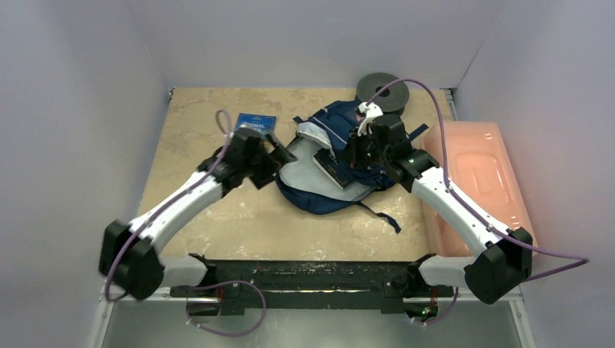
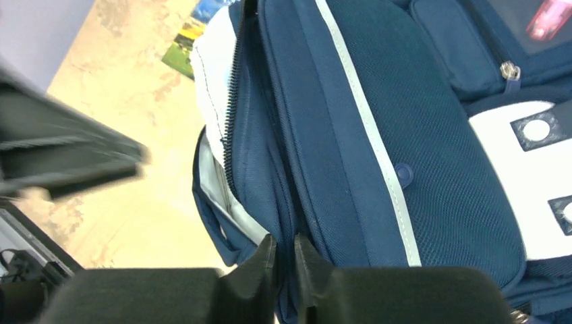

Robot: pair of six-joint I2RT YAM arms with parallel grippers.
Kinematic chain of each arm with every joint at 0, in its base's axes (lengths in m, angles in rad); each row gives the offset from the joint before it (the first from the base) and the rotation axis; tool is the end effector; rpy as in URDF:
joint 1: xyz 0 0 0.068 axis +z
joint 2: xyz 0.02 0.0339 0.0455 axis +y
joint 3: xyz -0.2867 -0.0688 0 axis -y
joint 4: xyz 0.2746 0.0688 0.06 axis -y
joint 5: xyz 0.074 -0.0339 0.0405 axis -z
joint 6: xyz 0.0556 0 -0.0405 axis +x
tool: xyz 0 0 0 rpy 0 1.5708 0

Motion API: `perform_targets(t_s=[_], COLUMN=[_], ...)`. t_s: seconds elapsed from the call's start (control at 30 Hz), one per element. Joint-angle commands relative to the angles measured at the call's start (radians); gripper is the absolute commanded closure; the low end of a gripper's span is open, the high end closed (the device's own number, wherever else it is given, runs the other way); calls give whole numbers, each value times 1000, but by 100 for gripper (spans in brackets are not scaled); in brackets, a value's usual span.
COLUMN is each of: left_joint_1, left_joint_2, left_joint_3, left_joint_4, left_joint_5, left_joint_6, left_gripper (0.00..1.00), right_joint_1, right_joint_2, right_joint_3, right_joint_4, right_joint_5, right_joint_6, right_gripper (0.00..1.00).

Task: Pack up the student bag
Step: Place the book in the student bag.

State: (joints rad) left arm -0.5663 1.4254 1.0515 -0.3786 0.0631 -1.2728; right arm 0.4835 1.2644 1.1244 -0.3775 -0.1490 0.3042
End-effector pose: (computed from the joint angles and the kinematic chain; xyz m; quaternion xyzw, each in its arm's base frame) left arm 0.2939 -0.1910 0.2642 -0.3055 0.8647 -0.3338 0.2180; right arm 0.2847 0.1588 0.3441 -0.1144 0.8553 0.2518 0.4382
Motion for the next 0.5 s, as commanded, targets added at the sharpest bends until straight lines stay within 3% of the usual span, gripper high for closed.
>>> perform_targets(t_s=[0.0,0.1,0.2,0.33,0.47], left_joint_1=[171,354,457,539,629], left_joint_2=[-312,-339,-234,-12,183], left_joint_3=[-156,-148,-52,79,202], left_joint_4=[-199,-195,-213,-157,-109], left_joint_5=[-192,-83,-11,18,88], left_joint_6=[419,547,629,684,671], left_gripper=[0,0,0,5,12], right_joint_1=[72,229,290,302,301], right_joint_2=[18,41,69,160,364], right_joint_3=[-19,42,132,207,321], right_joint_4=[18,-28,-42,96,289], right_joint_5=[162,371,422,325,101], right_joint_6=[-76,-95,-79,-14,137], right_gripper=[75,41,23,8,4])
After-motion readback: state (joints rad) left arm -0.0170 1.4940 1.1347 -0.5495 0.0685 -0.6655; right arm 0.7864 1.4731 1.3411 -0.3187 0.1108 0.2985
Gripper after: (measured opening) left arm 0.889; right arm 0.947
